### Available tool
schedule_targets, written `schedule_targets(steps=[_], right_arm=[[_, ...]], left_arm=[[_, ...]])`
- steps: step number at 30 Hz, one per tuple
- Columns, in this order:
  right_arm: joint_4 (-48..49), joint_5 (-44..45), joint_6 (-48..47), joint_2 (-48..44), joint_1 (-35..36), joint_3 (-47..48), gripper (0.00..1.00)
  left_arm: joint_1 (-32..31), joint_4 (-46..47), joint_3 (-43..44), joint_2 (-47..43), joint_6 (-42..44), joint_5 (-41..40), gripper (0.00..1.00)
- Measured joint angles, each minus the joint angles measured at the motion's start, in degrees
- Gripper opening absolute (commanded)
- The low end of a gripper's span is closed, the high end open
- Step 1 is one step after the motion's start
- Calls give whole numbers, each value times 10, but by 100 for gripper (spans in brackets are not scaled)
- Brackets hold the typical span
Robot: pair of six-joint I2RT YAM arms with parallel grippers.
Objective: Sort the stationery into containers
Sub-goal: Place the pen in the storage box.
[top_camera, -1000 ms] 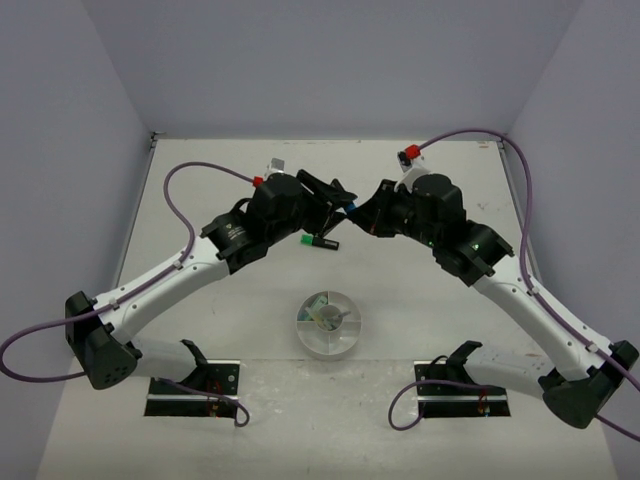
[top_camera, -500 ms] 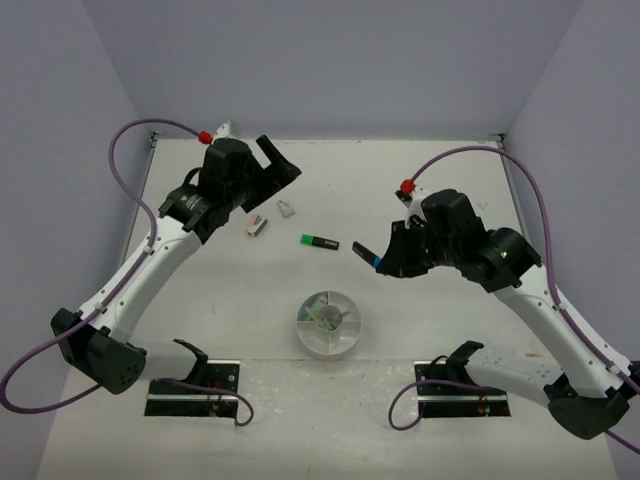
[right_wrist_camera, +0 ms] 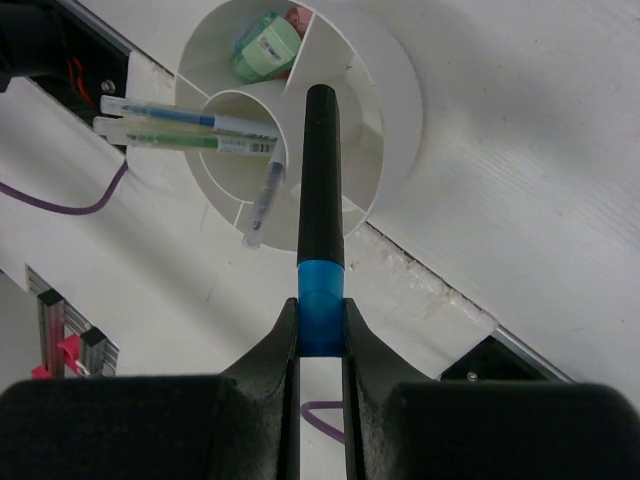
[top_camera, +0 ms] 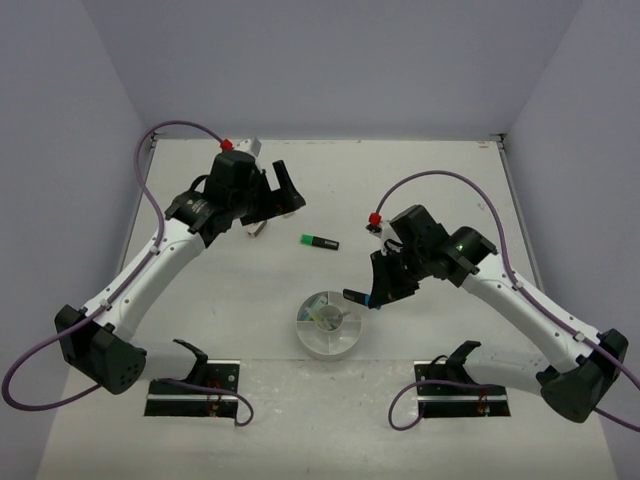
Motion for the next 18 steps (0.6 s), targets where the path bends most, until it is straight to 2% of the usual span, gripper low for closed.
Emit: schedule_targets(steps=[10, 16, 18], right_arm=[[83, -11, 4, 16, 8, -61, 2], [115, -25, 6, 32, 19, -69, 30], [121, -27, 6, 35, 21, -69, 34]], left_arm=[[0, -3, 0, -7, 22, 9, 100], [0, -14, 0, -6, 22, -1, 100], [0, -21, 1, 1, 22, -4, 100]])
